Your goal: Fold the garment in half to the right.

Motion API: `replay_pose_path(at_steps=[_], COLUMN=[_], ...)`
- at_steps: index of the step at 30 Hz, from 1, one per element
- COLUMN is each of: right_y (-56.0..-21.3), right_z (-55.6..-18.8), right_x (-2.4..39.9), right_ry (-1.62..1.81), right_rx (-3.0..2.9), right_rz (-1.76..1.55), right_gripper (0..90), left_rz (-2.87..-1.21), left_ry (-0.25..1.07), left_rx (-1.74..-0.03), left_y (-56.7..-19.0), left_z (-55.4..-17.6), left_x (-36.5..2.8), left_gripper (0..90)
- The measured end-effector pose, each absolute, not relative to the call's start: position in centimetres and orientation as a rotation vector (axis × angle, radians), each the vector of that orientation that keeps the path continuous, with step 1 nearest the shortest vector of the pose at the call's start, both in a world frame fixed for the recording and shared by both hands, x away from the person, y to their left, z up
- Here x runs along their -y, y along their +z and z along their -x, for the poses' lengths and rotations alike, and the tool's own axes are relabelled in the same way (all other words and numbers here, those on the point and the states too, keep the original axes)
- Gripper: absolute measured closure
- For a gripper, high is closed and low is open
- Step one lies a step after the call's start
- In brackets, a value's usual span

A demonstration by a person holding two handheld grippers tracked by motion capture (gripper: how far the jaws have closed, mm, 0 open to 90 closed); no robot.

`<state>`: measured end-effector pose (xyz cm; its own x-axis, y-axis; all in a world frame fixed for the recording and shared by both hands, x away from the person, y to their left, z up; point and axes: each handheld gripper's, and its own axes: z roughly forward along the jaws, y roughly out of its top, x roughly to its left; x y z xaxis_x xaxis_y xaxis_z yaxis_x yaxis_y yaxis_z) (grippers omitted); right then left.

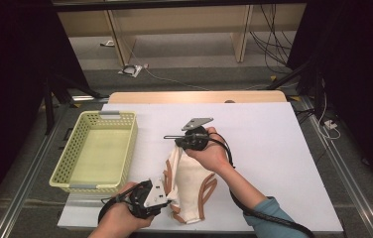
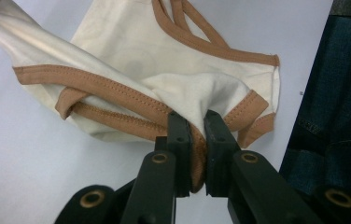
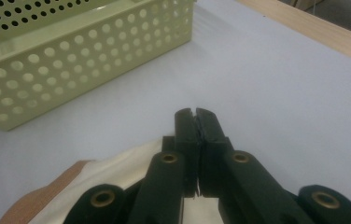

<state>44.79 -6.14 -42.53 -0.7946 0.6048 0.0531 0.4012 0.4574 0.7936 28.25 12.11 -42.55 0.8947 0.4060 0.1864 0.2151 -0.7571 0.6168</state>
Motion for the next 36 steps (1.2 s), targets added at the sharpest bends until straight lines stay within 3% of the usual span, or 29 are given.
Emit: replay_pose_path(at_steps=[36], right_y=[-42.49], right_z=[-44.96], right_x=[7.01], right_ry=[1.239], right_rx=[-2.459], right_rz=[-0.886], right_gripper=[89.2], left_rz=[-2.454], left_ry=[0.417], left_rx=[-0.418], left_y=[-42.13], left_z=[-28.61], left_x=[-11.21], left_gripper=[82.8])
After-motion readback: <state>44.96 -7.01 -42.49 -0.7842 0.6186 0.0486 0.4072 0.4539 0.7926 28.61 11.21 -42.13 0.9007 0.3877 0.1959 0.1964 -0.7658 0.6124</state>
